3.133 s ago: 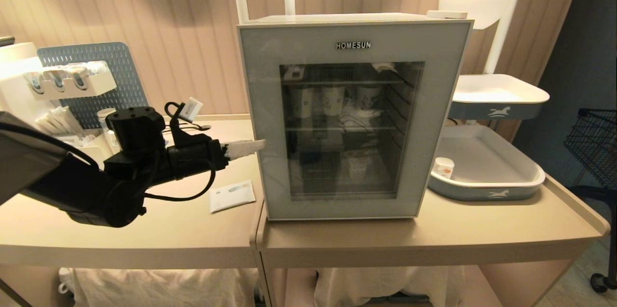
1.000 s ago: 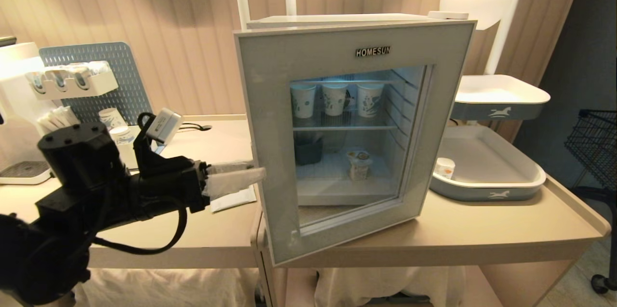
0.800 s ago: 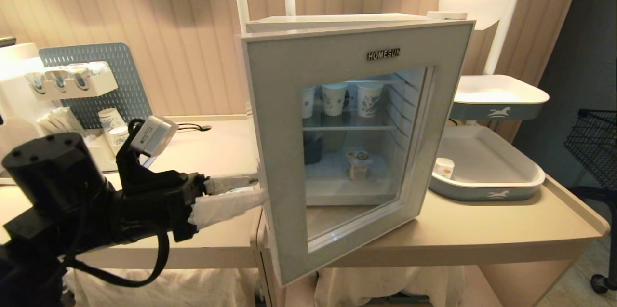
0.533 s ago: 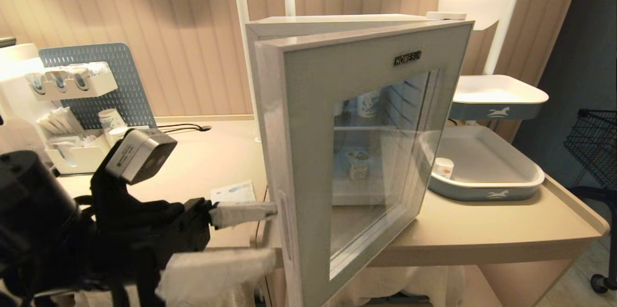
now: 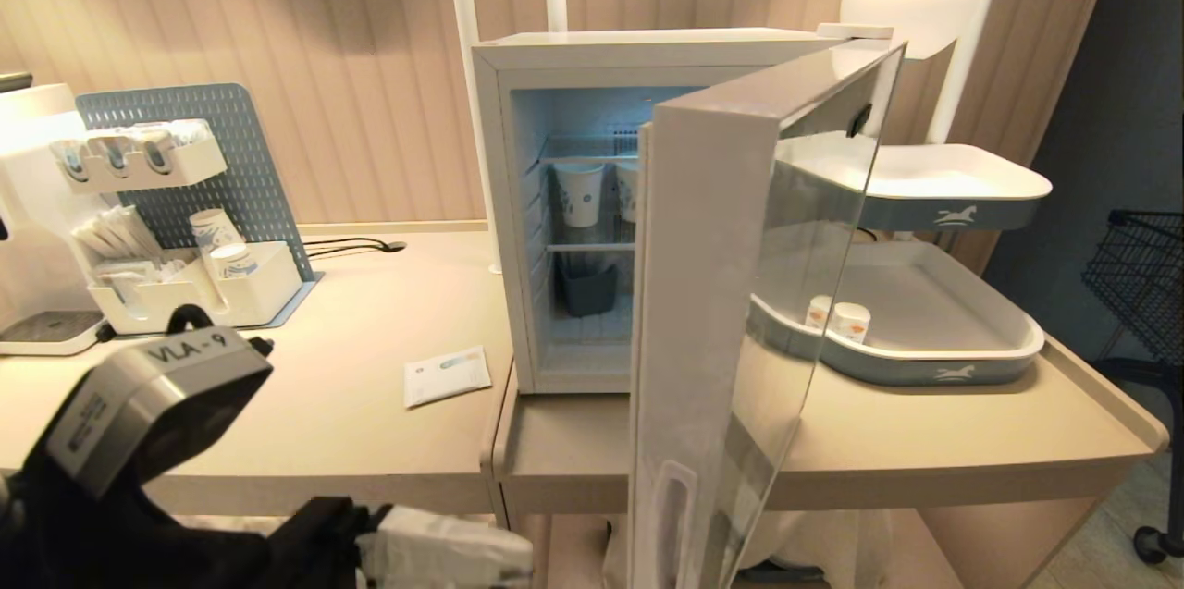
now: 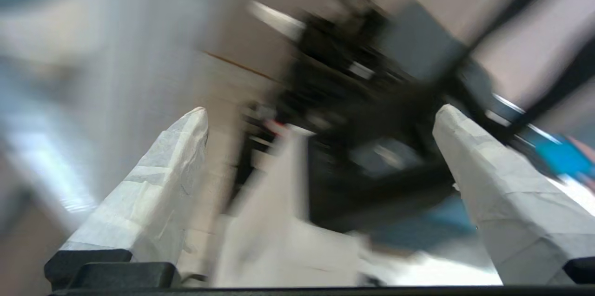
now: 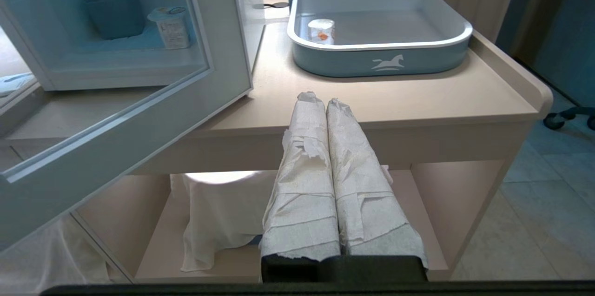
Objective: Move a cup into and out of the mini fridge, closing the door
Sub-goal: Open the freezer door
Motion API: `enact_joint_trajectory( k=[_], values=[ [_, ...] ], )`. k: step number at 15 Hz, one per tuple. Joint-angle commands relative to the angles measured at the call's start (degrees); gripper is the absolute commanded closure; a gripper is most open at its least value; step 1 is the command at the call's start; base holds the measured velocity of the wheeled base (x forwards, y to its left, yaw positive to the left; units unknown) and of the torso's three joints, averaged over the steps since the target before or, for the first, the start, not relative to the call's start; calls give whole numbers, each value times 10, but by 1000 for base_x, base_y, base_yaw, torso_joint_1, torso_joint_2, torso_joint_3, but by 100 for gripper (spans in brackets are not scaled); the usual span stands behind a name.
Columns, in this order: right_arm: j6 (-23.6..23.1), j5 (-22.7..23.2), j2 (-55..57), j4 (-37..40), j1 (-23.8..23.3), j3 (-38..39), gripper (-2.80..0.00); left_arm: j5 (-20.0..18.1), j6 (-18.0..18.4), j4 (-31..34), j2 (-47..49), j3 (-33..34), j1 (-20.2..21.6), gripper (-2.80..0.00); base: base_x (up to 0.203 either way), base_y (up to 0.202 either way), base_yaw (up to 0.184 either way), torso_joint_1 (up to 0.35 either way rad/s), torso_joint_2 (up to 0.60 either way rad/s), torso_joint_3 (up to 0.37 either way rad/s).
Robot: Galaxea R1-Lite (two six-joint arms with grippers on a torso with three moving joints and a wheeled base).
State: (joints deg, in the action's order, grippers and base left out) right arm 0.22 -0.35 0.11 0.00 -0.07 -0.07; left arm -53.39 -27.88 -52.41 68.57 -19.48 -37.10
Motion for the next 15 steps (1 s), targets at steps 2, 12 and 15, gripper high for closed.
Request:
enact_joint_trajectory(
  k=[2, 12, 15],
  values=[
    [0, 0, 1, 0, 1, 1, 0, 21, 24, -5, 58, -28, 88, -280, 0, 0, 0, 0, 0, 0],
    [0, 0, 1, 0, 0, 0, 0, 59, 55, -4, 303, -253, -67, -280, 0, 0, 0, 0, 0, 0],
    [0, 0, 1, 0, 0, 0, 0, 60, 56, 20, 284, -257, -140, -280, 0, 0, 0, 0, 0, 0]
  ],
)
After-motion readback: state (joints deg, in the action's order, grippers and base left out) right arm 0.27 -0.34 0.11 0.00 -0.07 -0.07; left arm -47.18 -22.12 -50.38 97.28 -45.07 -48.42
